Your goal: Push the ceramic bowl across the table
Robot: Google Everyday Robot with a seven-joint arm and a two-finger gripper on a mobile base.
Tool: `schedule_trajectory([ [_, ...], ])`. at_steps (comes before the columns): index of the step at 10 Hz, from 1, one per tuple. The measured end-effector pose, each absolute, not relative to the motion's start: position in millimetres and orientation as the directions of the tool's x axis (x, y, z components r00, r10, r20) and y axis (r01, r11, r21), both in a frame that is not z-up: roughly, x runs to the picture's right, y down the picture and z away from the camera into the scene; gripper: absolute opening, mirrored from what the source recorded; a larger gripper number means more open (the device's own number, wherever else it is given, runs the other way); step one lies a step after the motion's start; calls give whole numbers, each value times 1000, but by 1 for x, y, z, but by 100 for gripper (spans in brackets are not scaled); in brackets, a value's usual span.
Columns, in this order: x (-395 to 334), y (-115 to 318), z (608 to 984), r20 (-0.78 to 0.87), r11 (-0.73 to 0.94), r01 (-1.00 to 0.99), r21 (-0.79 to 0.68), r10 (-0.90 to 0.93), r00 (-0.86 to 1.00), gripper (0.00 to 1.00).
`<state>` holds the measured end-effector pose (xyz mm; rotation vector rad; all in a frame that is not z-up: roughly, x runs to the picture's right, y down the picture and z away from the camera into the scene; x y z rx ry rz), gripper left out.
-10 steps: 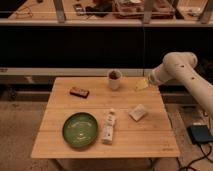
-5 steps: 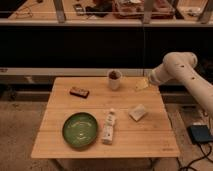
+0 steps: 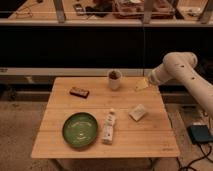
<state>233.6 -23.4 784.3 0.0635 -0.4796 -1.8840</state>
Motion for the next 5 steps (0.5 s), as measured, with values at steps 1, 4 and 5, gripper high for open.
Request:
schedule_trajectory([
  [1, 234, -23, 784, 186, -283, 891, 356, -913, -364, 80],
  [4, 215, -8, 779, 214, -270, 871, 411, -900, -380, 80],
  [5, 184, 9, 768, 236, -256, 837, 484, -882, -407, 80],
])
